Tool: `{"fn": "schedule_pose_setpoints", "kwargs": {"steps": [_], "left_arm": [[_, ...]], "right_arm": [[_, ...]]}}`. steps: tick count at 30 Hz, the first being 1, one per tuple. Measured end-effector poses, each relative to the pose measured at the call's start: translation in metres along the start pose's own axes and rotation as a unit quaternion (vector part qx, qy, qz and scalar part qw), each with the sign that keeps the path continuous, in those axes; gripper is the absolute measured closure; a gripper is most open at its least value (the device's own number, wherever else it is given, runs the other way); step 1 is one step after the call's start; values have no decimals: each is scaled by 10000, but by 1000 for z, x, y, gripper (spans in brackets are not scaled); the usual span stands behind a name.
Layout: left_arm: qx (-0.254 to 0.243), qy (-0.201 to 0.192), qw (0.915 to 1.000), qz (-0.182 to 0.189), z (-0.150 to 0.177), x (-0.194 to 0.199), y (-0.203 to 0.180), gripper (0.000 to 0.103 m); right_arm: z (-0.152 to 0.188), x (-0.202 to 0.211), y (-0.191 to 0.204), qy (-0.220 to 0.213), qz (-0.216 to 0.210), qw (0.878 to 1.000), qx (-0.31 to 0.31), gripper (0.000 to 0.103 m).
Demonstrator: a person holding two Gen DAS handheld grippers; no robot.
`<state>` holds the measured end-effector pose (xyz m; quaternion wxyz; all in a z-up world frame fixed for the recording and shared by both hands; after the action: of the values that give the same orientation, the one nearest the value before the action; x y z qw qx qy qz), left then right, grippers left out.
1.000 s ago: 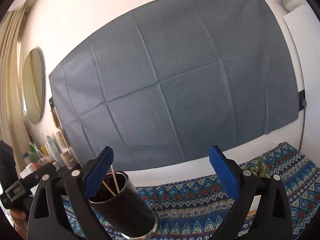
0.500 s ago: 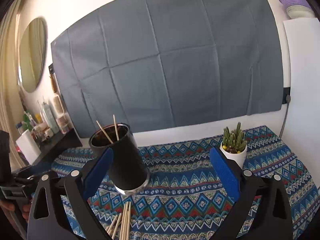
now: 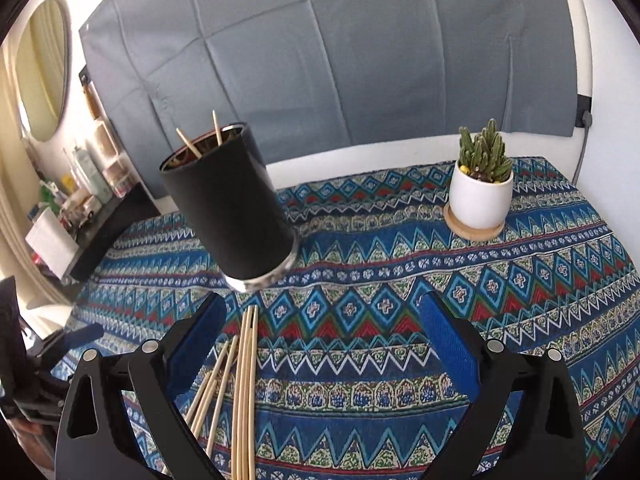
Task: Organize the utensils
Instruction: 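Withdraw both tools from the holder back toward the stick pile, then grasp another wooden stick with the left tool while the right tool grasps one too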
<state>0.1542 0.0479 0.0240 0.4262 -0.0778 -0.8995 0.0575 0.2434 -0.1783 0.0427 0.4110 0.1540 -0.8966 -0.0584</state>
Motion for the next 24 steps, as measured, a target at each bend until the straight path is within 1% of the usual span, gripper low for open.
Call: {"fn": "schedule_pose_setpoints", "kwargs": {"steps": [2,6,10,13,16,18,20,22,24], "left_arm": [[25,187,9998,85,8,-8,0,6],[21,591,9979,245,22,-24,-6,6],[-34,1004,9944,323,37,-38,-12,6],[-166,1175,9924,326,43,-46,-18,6],[-433,1145,9924,158,46,-49,-25,6],[-644,1205,9906,43,47,-51,-30,6],[-807,1208,9894,-40,49,-52,-33,6],[-832,1196,9893,-93,50,-52,-34,6],[-870,1175,9892,-70,50,-52,-33,6]], "right_arm": [[8,-11,8,237,60,9994,241,10],[25,-34,23,590,43,9962,643,10],[41,-58,30,1075,56,9909,808,10],[50,-67,30,1250,83,9886,835,10],[55,-74,31,1457,82,9850,924,10],[58,-76,32,1489,170,9841,952,10],[60,-78,34,1572,119,9827,973,10],[62,-79,38,1614,150,9806,1106,10],[64,-82,41,1614,297,9787,1235,10]]}}
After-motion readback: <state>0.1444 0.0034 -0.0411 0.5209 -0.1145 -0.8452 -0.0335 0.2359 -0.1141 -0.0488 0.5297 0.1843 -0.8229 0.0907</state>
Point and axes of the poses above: each gripper's, at about its wrist camera, not at the fingertips, and x roughly against the way its jaws point, y to its left, z to its underside, the point moved 3 cm from there along -x, roughly the way its jaws point, and after that the axes turned 3 degrees about y, right-handed, at the moved point
